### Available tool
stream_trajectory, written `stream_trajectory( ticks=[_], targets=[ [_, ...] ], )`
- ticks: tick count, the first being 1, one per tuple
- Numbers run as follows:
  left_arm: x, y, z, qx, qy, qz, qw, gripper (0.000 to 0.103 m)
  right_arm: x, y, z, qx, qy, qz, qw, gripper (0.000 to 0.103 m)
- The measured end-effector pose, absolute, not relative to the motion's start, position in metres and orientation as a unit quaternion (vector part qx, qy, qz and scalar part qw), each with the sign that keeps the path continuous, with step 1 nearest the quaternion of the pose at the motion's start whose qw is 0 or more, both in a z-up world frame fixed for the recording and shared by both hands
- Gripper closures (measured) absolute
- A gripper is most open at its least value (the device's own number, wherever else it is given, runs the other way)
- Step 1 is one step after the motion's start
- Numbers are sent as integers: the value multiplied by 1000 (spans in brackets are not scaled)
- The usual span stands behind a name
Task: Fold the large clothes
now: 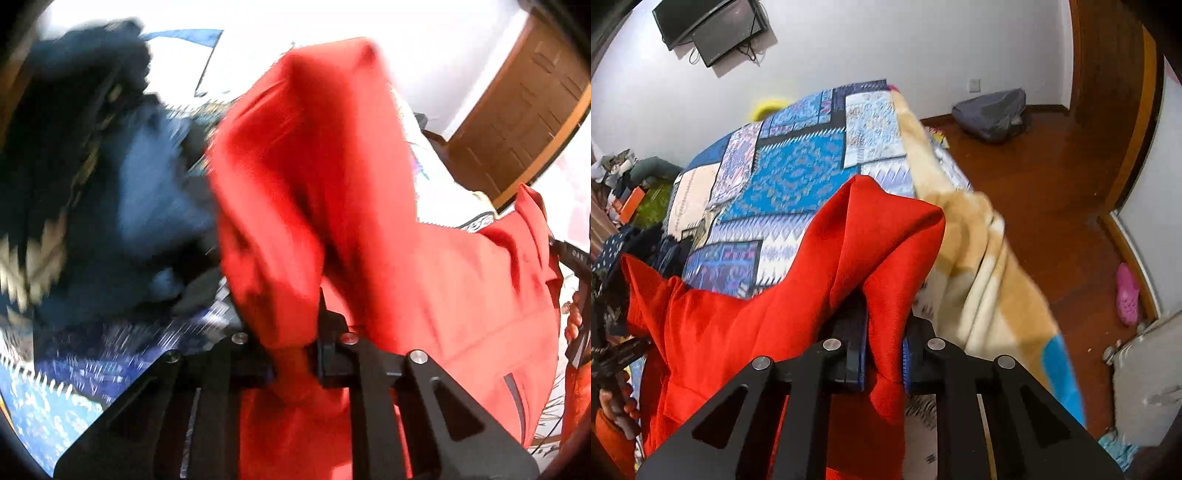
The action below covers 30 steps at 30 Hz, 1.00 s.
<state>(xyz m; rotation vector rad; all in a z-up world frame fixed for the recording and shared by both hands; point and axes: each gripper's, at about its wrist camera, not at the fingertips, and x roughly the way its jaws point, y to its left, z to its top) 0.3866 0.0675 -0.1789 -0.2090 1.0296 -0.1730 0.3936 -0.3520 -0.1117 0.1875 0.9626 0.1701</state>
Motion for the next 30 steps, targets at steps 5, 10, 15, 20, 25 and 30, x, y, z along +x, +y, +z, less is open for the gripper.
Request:
stream_trajectory(
  ticks=[5,10,15,20,25,30],
  targets=[
    [416,56,-177,-117,503,-63,854,88,418,-361,-111,71,459,49,884,91],
    [433,57,-200,-121,523,-27,843,72,422,-362,-136,39,496,30,867,82],
    [420,55,-187,-64,526,-13,848,58,390,-369,-122,11,495,34,868,73],
    [393,58,-163,9,519,-18,854,55,343,-373,-89,6,477,68,876,57],
    [349,69,-139,50,494,-20,868,37,290,-376,-65,8,455,92,886,43],
    [310,80,-137,54,499,-19,865,19,249,-380,-72,23,468,97,878,43]
  ],
)
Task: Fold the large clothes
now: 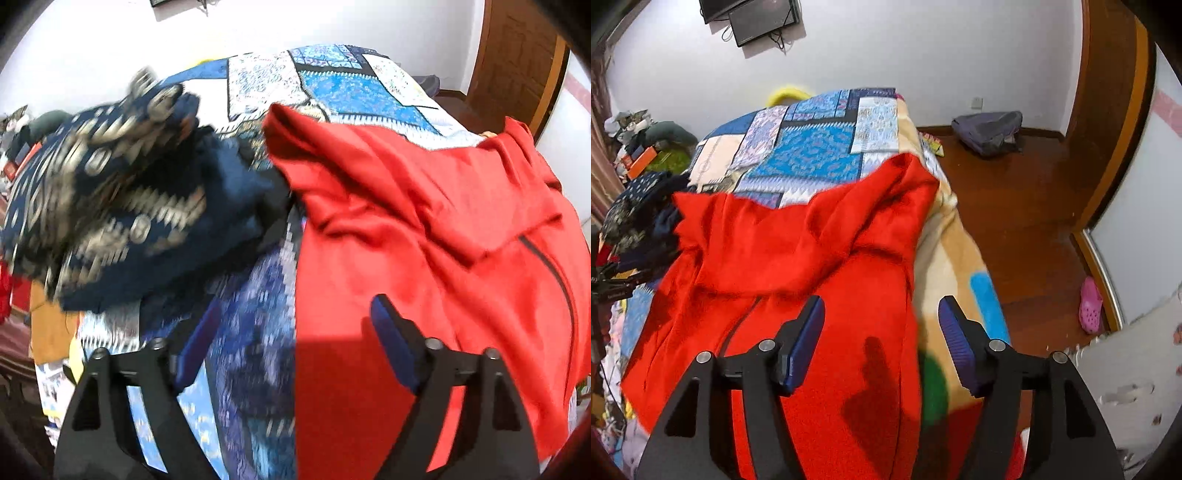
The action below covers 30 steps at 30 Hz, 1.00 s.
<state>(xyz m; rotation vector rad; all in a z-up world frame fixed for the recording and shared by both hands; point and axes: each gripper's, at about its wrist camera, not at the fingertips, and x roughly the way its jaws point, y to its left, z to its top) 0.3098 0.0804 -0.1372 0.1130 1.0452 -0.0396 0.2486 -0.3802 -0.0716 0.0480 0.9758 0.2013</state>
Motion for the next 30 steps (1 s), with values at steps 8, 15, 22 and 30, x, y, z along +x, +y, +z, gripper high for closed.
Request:
stream_trajectory(
  ticks=[8,15,22,30],
  targets=[
    [269,95,-181,6,555,-41,831,19,218,-392,-130,73,524,71,846,43],
    [262,112,-208,-118,584,-78,799,19,209,-406,-152,165,510,63,842,38],
    [260,86,-199,-86,561,-128,813,48,202,-394,-145,132,498,55,855,64],
    [271,54,-157,-56,508,-154,846,98,206,-388,-110,140,474,113,862,91]
  ],
)
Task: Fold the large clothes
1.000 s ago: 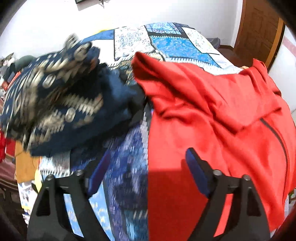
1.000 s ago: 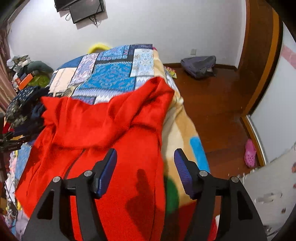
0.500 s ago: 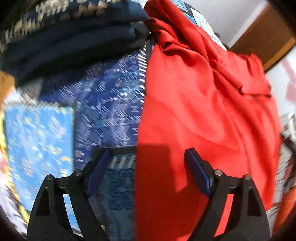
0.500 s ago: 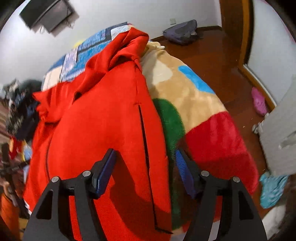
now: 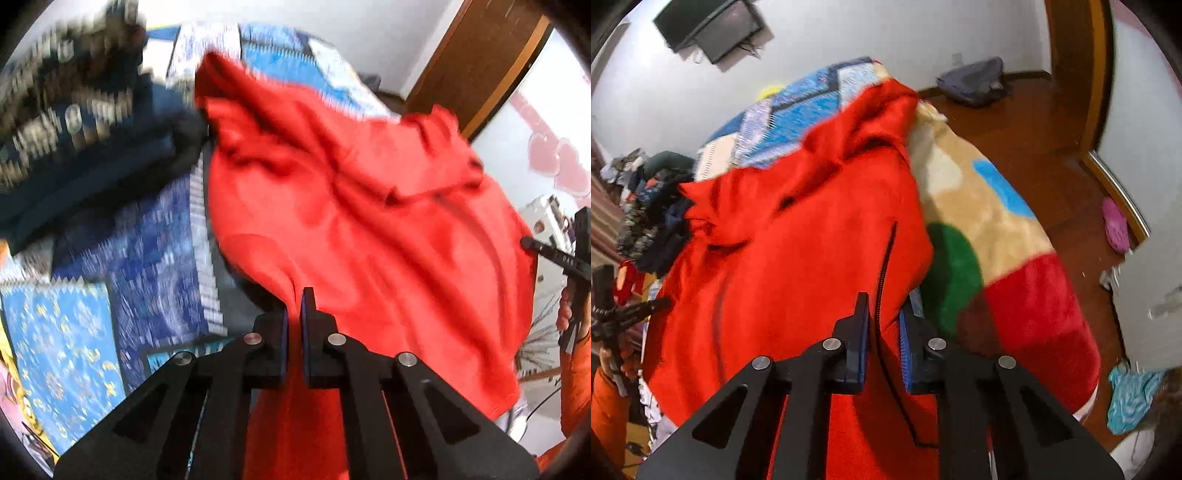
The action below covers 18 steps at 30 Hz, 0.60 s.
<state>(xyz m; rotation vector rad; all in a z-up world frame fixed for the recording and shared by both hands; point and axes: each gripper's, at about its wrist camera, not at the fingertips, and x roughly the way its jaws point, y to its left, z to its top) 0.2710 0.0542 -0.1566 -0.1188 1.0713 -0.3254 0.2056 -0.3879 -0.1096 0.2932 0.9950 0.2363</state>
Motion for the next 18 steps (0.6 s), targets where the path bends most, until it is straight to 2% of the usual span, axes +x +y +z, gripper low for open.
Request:
stream_trajectory(
  ticks=[4,9,13,18],
  targets=[
    [287,57,-110,-96,454,-166,870,99,221,-374,-75,115,441,141,879,91],
    [337,50,-79,-58,417,-109,901,99,270,-356,-47,70,402,131,904,91],
    [381,62,-99,-68,423,-43,903,98,311,-368,-65,83,412,87,903,91],
    [412,67,-164,-32,469,-5,883,97,360,-381,-130,111,471,49,874,90]
  ],
)
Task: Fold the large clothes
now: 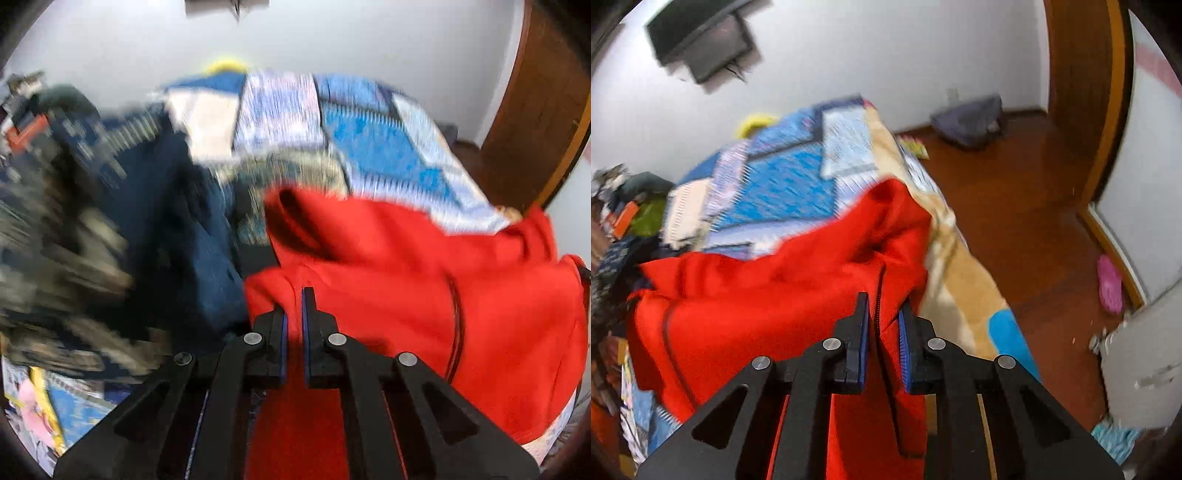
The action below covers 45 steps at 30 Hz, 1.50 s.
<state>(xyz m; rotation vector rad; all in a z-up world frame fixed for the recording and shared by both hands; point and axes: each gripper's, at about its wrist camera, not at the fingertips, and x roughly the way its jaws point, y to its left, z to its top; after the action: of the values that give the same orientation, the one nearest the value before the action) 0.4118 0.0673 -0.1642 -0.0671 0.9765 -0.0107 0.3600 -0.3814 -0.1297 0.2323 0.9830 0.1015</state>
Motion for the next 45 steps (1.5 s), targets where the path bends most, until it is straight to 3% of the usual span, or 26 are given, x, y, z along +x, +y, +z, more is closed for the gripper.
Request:
stream_trajectory(
  ticks=[4,5,7,9,14,24,29,31,32,33,34,37,45],
  targets=[
    [412,66,-194,-30,498,-21,866,94,359,-382,-140,129,476,57,868,83],
    [409,65,-193,-21,502,-26,864,88,356,-382,-136,130,478,59,867,81],
    [406,66,-188,-15,509,-33,860,72,352,-385,-129,132,490,62,859,68],
    [397,70,-181,-22,510,-42,859,49,345,-388,-122,139,497,70,854,62],
    [366,82,-167,-27,514,-64,855,45,315,-391,-112,123,491,78,859,56],
    [315,96,-210,-87,571,-84,812,45,270,-395,-156,148,537,68,828,56],
    [300,88,-207,-87,559,-105,818,47,259,-401,-161,207,523,85,823,53],
    [296,79,-203,-81,553,-115,821,62,259,-396,-160,200,518,92,827,53],
    [294,74,-200,-74,550,-120,823,75,260,-392,-160,196,517,95,828,53],
    [294,70,-197,-68,546,-123,826,88,259,-388,-159,190,516,97,830,61],
    [292,65,-192,-62,541,-129,829,92,257,-383,-157,185,513,101,832,69],
    [285,55,-175,-61,517,-147,841,95,256,-377,-150,169,506,96,840,82],
    [272,45,-108,-80,442,-186,874,97,258,-389,-101,170,445,92,874,89]
  ],
)
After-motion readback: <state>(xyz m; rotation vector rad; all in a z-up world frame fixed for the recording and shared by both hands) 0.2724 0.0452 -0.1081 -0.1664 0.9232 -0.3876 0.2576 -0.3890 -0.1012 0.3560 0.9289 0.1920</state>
